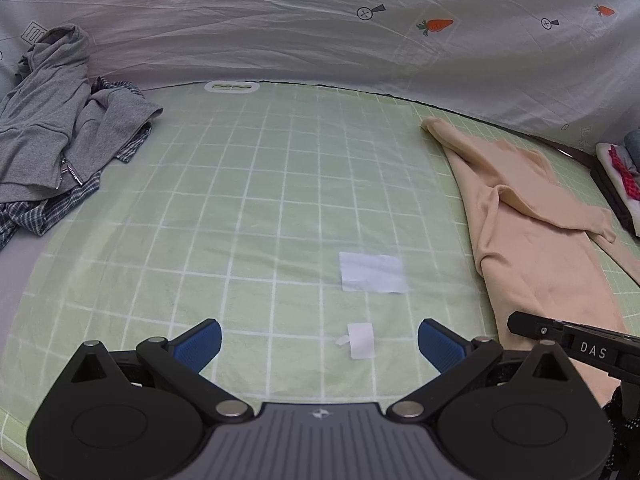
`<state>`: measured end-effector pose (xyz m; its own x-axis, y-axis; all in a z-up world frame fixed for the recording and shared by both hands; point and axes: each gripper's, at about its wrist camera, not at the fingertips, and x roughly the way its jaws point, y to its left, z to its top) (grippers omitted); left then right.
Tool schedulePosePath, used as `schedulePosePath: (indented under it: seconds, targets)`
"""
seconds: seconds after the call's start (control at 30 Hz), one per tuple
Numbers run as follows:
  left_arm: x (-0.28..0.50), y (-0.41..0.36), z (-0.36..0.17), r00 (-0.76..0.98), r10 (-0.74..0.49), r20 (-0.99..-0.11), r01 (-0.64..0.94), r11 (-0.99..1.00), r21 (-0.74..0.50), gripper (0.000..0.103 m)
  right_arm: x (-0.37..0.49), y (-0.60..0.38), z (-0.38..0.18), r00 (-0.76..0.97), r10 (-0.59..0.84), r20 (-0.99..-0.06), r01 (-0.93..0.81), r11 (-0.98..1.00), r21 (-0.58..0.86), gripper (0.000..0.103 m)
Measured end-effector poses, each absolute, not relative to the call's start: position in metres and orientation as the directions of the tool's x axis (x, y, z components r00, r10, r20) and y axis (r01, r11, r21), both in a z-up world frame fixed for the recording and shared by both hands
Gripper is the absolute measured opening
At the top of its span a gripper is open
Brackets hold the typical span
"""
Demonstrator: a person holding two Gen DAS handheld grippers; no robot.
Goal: Fold clothes
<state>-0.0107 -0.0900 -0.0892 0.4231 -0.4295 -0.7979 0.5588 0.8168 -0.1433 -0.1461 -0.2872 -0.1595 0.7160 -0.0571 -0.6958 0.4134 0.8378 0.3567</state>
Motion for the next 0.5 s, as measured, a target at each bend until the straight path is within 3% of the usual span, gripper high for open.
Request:
schedulePosePath:
  seconds: [0.17, 0.5]
  targets:
    - [-0.024, -0.129, -0.093, 0.389, -0.458, -0.799, 0.612, 0.777, -0.147, 0.103, -0.165, -0.311, -0.151, 0.743, -0.068, -0.665, 0.412, 0.830, 0.376, 0.004]
    - [-0.081, -0.226, -0.103, 0.320, -0.488, -0.812, 0.710, 0.691, -0.135, 0.103, -0.211, -0.382, -0.149, 0.702, -0.069, -0.709, 0.442, 0.823, 0.357, 0.004]
